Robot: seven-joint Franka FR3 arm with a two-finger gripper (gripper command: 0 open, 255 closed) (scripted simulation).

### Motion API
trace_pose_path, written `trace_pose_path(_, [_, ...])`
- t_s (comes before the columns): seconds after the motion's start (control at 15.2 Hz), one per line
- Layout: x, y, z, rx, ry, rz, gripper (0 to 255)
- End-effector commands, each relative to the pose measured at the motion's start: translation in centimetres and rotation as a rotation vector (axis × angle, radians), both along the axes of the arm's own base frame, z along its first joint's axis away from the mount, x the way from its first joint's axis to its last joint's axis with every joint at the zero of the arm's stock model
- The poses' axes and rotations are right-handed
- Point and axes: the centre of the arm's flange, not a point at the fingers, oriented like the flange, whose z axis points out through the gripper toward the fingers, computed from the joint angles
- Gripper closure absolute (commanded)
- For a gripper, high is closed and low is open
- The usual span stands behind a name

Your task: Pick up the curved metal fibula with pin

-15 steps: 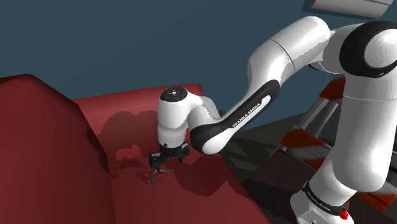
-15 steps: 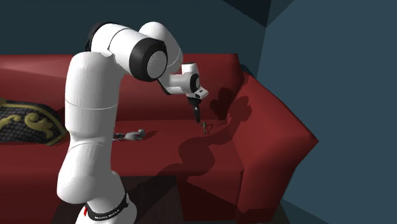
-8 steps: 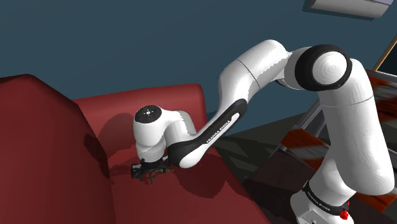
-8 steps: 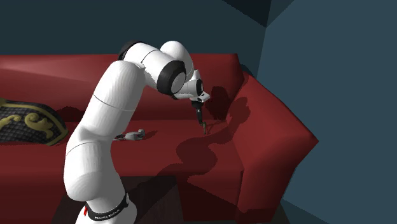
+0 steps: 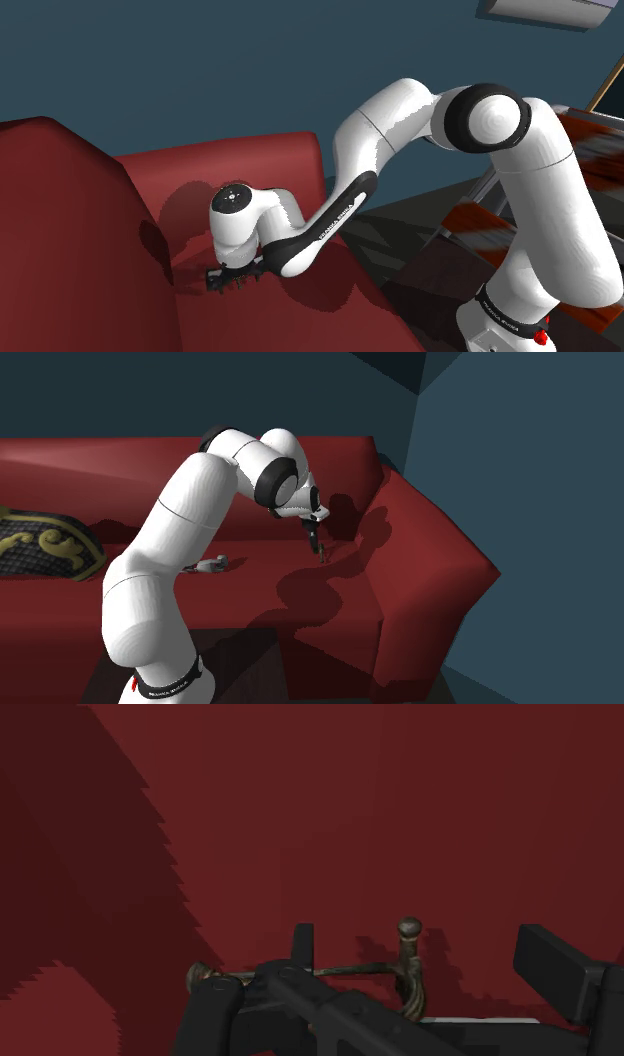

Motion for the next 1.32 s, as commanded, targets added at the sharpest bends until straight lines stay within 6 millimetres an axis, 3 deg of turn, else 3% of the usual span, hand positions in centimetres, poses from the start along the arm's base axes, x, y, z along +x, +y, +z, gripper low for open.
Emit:
trace_pose_path(0.0, [0.0, 0.0, -0.2, 0.0, 0.0, 0.0, 255])
trace_pose_path(0.59, [0.0, 0.0, -0.2, 0.0, 0.0, 0.0, 255])
trace_pose_path(1.25, [0.0, 0.0, 5.1, 0.0, 0.0, 0.0, 255])
